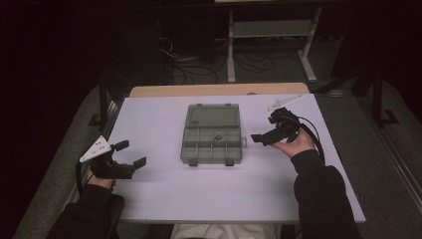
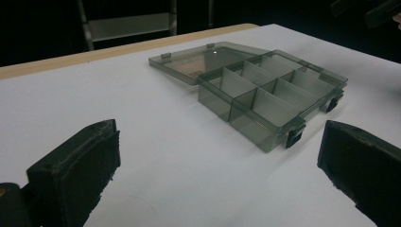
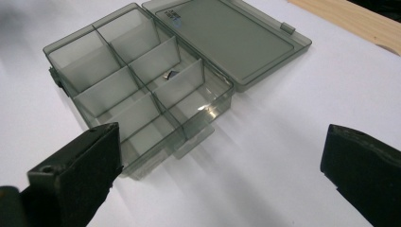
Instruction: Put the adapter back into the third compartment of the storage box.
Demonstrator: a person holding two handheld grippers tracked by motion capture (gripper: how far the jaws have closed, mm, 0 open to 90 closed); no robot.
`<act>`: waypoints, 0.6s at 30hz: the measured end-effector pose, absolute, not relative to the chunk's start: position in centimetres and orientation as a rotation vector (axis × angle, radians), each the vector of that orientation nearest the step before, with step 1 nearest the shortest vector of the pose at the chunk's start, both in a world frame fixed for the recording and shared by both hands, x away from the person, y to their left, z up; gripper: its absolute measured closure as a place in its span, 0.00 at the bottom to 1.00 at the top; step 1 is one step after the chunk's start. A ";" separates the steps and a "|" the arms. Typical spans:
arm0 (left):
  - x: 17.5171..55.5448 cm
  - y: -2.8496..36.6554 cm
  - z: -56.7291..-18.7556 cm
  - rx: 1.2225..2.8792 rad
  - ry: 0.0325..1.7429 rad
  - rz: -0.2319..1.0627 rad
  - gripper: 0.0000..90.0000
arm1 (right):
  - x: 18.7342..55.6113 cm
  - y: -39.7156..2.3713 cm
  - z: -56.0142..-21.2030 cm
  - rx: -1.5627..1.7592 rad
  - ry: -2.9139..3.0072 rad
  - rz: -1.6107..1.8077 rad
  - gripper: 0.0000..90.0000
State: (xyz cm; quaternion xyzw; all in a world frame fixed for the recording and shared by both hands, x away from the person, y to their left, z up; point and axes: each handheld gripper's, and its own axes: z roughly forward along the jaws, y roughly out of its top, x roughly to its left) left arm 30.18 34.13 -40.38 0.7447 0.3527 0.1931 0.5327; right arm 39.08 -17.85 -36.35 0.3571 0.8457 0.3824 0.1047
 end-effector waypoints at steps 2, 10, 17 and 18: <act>30.2 34.1 -40.4 1.776 0.841 0.461 0.00 | 38.7 -18.3 -36.7 1.059 2.489 1.133 0.00; 30.2 34.1 -40.4 1.776 0.845 0.461 0.00 | 37.5 -19.3 -37.0 1.067 2.468 1.155 0.00; 30.2 34.1 -40.4 1.779 0.838 0.464 0.00 | 36.3 -20.0 -37.1 1.066 2.451 1.191 0.00; 30.2 34.1 -40.4 1.779 0.838 0.464 0.00 | 36.3 -20.0 -37.1 1.066 2.451 1.191 0.00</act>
